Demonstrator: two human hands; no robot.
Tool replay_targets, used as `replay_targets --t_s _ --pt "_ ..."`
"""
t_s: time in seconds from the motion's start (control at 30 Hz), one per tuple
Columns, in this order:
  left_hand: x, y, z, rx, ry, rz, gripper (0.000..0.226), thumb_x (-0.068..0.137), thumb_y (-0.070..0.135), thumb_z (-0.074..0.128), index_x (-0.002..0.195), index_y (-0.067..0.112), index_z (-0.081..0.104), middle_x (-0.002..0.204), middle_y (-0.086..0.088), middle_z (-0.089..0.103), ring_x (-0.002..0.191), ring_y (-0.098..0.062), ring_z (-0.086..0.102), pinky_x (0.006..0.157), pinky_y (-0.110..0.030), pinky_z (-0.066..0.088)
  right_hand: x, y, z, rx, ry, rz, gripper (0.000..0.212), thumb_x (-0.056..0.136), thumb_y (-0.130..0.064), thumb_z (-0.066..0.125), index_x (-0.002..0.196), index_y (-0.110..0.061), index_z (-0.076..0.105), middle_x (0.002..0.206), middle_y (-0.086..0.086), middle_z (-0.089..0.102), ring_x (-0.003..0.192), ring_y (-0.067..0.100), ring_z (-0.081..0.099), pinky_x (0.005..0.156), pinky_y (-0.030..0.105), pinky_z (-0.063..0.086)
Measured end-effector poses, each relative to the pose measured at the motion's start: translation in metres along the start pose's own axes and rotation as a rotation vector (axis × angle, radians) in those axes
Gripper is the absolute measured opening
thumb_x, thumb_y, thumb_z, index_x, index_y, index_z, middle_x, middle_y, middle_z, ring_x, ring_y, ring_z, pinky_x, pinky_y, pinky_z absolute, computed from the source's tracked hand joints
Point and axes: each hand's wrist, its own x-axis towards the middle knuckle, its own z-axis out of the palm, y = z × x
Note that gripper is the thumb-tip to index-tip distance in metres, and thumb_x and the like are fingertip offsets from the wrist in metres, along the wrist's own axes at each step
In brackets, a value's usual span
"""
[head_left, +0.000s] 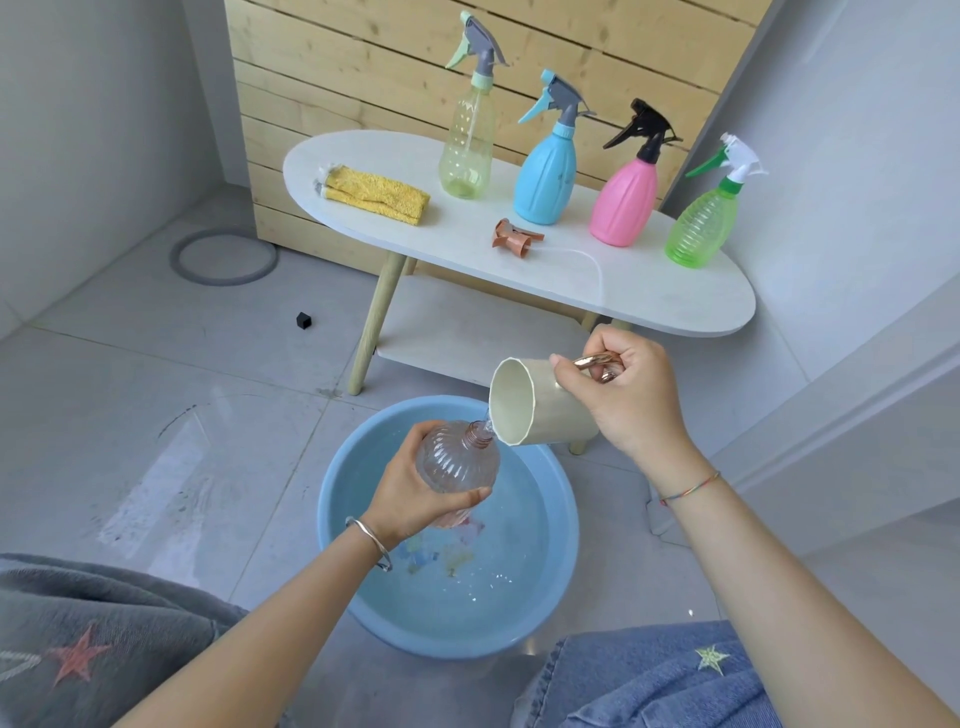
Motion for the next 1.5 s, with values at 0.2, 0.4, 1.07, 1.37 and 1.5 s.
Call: replay_targets --t_s 0.2,0.4,1.07,1.37,1.5 --pt "0.001 0.0 0.0 0.007 -0.003 0.005 0.081 0.044 0.051 0.085 0.114 0.032 0.049 0.113 0.018 0.058 0.104 0.01 0.054 0.082 0.0 0.037 0.0 -0.002 0.002 -0.047 -0.002 -0.057 0.047 0.075 -0.011 0.074 0.055 -0.019 0.033 0.048 -0.008 0.035 0.05 0.006 0.032 0.049 0.014 0.024" --pt "0.002 -0.001 0.0 0.013 -0.001 0.011 0.079 0.045 0.047 0.088 0.113 0.034 0.048 0.112 0.02 0.058 0.104 0.011 0.053 0.082 0.001 0.036 0.0 -0.003 0.004 -0.086 -0.006 -0.105 0.041 0.073 -0.015 0.073 0.055 -0.015 0.036 0.05 -0.008 0.033 0.055 0.008 0.033 0.052 0.016 0.025" --pt "0.003 -0.004 0.001 -0.021 0.0 -0.007 0.081 0.044 0.048 0.087 0.114 0.03 0.05 0.111 0.018 0.06 0.103 0.007 0.056 0.082 -0.003 0.04 0.0 -0.014 0.013 -0.189 -0.07 -0.323 0.035 0.071 -0.014 0.07 0.057 -0.014 0.039 0.055 -0.003 0.039 0.063 0.021 0.037 0.058 0.026 0.029" --pt "0.004 -0.006 0.002 -0.027 0.005 -0.014 0.082 0.044 0.048 0.088 0.115 0.03 0.05 0.111 0.016 0.062 0.104 0.002 0.058 0.085 -0.008 0.043 0.0 -0.016 0.019 -0.26 -0.136 -0.437 0.04 0.071 -0.014 0.072 0.061 -0.02 0.034 0.057 -0.006 0.035 0.063 0.014 0.026 0.061 0.025 0.027" --pt "0.003 -0.006 0.001 -0.039 0.009 -0.017 0.082 0.044 0.046 0.088 0.115 0.028 0.051 0.11 0.016 0.062 0.102 0.003 0.059 0.083 -0.007 0.044 -0.001 -0.015 0.019 -0.247 -0.11 -0.432 0.038 0.072 -0.016 0.071 0.061 -0.02 0.034 0.057 -0.006 0.035 0.063 0.014 0.029 0.06 0.026 0.028"
